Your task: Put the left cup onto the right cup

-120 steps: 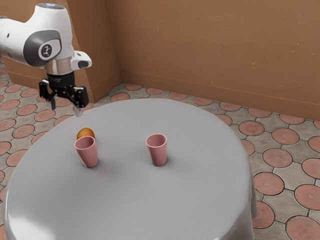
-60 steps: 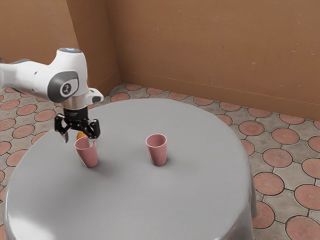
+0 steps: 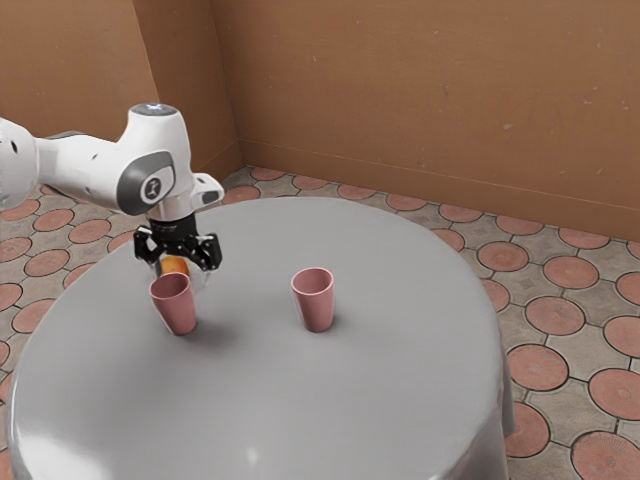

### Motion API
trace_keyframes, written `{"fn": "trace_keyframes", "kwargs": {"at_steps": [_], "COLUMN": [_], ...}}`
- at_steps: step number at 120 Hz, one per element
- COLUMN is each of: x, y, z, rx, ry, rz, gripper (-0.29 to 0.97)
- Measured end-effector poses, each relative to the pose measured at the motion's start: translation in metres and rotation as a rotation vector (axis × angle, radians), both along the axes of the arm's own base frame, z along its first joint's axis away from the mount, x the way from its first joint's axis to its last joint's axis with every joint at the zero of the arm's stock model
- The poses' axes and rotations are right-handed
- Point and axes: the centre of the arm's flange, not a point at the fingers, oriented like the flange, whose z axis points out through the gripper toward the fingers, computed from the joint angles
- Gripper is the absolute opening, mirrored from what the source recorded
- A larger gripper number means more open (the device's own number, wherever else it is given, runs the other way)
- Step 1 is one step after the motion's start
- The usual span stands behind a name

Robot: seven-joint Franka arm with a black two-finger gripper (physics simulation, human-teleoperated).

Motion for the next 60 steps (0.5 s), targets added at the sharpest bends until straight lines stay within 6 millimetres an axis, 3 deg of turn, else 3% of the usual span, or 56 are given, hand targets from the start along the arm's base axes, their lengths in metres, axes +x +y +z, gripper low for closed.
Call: {"fn": "trace_keyframes", "kwargs": {"at_steps": [60], "x": [0.014], "y": [0.016], "z": [-0.043], "rx": [-0.01], "ry": [0.016], "rz": [0.034], "gripper": [0.68]}}
